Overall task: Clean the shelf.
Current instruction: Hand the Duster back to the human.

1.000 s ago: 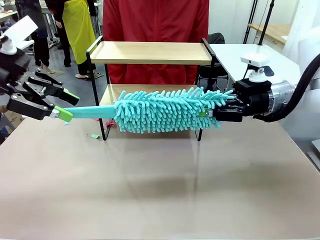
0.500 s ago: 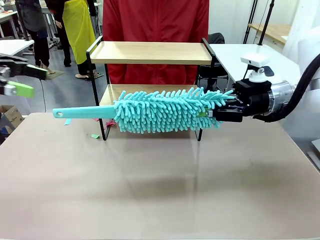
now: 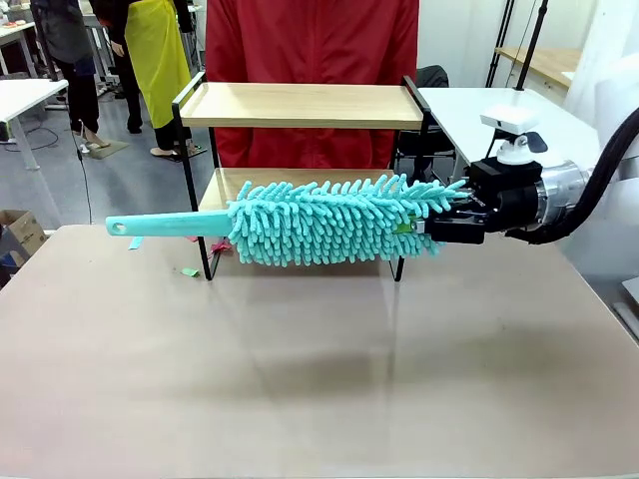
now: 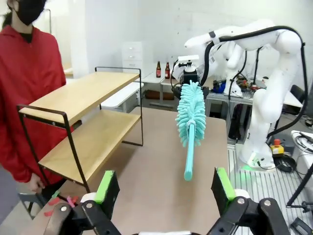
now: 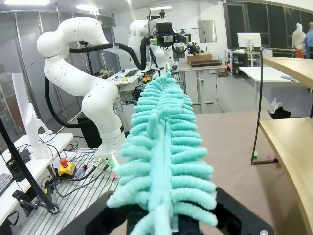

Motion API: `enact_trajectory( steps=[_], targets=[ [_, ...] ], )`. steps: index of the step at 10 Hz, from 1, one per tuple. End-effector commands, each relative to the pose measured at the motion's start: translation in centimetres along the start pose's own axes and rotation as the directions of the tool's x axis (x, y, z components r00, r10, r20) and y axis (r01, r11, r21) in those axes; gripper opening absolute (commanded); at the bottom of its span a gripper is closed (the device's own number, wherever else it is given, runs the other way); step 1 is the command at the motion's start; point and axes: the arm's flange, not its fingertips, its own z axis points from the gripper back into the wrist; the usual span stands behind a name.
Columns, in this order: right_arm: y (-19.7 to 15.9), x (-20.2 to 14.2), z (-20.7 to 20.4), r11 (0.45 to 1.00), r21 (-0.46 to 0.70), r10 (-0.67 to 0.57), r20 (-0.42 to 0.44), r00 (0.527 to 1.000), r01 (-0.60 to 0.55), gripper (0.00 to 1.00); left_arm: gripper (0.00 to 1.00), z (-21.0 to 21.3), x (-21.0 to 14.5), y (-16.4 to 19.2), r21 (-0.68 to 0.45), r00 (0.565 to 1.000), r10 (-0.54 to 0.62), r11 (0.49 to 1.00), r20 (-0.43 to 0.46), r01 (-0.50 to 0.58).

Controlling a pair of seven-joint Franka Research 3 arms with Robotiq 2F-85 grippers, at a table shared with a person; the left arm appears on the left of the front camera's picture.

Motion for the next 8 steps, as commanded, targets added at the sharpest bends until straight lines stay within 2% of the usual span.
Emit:
enact_trajectory(
  steps=[1,3,6,8],
  targets=[
    [0.0,0.0,0.0,1.0,0.0,0.0,0.0,1.0,0.0,0.17,1.0,-0.5,0.5,0.0,0.007,1.0,-0.004,1.0,-0.018,0.004],
    [1.1,2.9,0.9,0.998,-0.042,0.056,0.096,0.994,-0.052,0.17,1.0,-0.5,0.5,0.0,0.007,1.0,-0.004,1.0,-0.018,0.004],
    [2.9,7.3,3.7,0.969,-0.21,0.169,0.162,0.972,-0.133,0.17,1.0,-0.5,0.5,0.0,0.007,1.0,-0.004,1.0,-0.018,0.004],
    [3.9,9.3,6.2,0.936,-0.323,0.204,0.181,0.962,-0.138,0.17,1.0,-0.5,0.5,0.0,0.007,1.0,-0.004,1.0,-0.018,0.004]
  ],
)
